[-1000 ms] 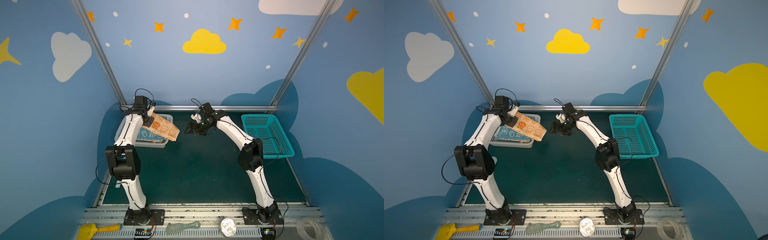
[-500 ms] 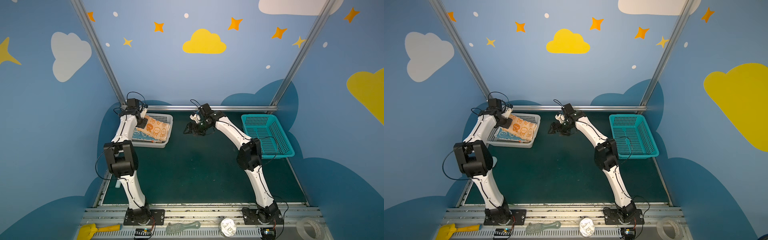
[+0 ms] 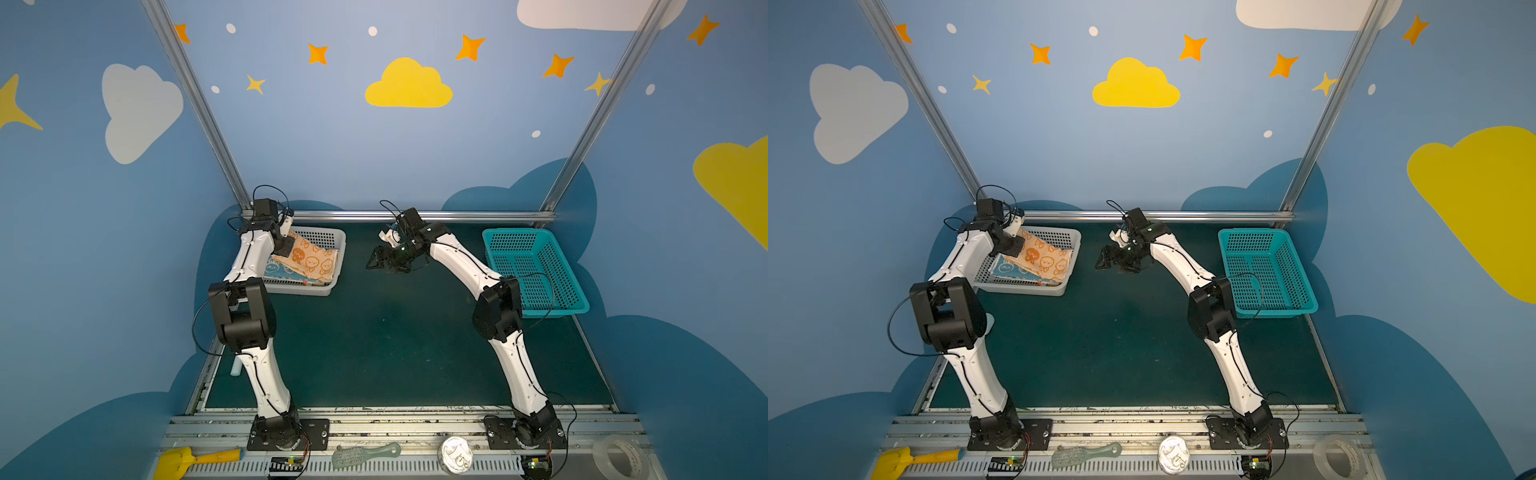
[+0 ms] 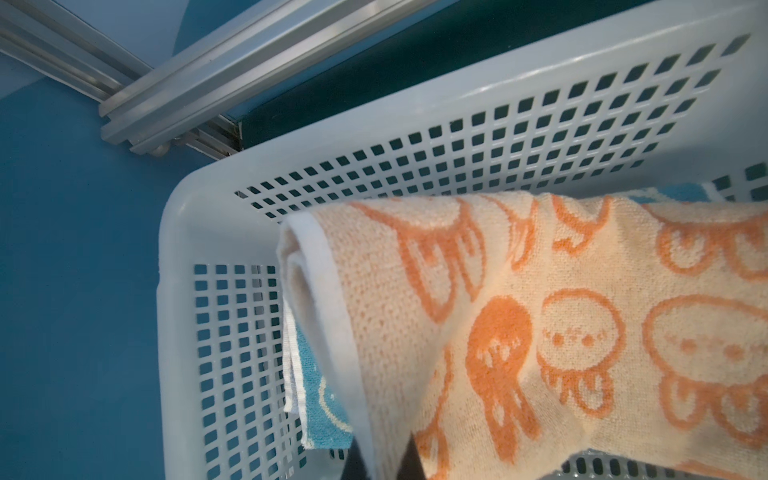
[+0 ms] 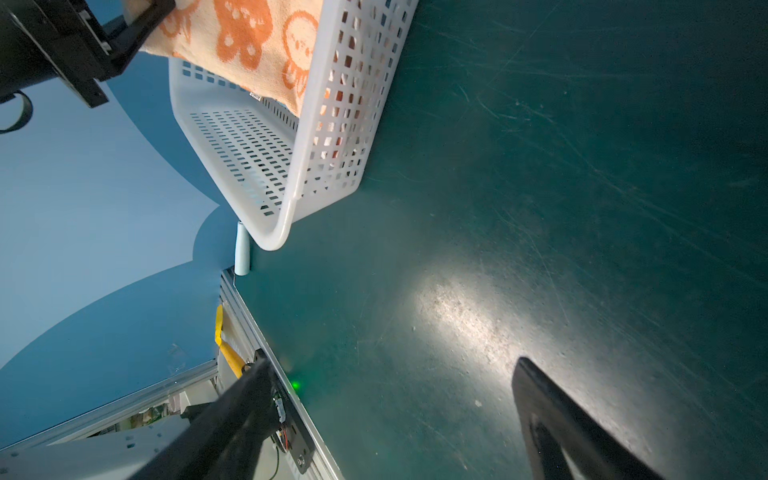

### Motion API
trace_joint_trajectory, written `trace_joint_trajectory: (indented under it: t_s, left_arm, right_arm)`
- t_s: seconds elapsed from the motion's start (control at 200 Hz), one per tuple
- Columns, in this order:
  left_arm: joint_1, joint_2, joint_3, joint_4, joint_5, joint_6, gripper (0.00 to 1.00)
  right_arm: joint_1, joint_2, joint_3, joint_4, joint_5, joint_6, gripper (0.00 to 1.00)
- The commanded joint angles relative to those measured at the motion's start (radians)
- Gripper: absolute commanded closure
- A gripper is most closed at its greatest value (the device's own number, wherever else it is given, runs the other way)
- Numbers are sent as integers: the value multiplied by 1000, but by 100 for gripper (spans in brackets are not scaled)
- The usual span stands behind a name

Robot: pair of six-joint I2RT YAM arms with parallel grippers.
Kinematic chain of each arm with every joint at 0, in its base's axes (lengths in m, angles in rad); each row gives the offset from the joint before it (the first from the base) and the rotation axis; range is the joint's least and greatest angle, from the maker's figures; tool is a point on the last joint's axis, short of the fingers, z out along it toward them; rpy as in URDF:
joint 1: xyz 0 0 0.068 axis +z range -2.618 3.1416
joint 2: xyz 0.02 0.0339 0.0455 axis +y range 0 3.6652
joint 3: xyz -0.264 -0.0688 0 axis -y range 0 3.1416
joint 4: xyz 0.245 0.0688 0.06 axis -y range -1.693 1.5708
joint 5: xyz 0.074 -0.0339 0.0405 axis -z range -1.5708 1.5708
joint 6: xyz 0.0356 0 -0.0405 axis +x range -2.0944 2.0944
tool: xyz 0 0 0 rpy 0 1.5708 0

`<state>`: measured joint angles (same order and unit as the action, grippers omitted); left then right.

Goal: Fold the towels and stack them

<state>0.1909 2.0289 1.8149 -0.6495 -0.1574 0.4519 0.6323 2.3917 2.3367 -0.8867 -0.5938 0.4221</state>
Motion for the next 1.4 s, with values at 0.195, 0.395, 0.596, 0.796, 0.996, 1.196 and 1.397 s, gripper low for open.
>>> trace_joint_trajectory:
  t_s: [0.195, 0.395, 0.596, 0.796, 0.996, 1.196, 1.397]
  left_arm:
    - [22, 24, 1, 37, -49, -39, 97]
    - [22, 76, 15, 41, -73, -41, 97]
    - [21, 116, 10, 55, -154, -56, 97]
    - [21, 105, -41, 132, -202, -43, 86]
    - [22, 117, -28, 118, -196, -43, 96]
    - [22, 118, -39, 122, -219, -49, 95]
    - [21, 82, -53, 149, -286, -50, 22]
  right_arm:
    - [11, -8, 30, -11, -12, -13, 11]
    - [14, -3, 28, -22, -15, -7, 11]
    - [16, -11, 27, -23, -19, 0, 11]
    - [15, -18, 26, -32, -11, -12, 11]
    - [15, -35, 24, -56, 7, -17, 11]
    - [15, -47, 9, -56, 3, -17, 11]
    - [10, -80, 8, -88, 40, -41, 11]
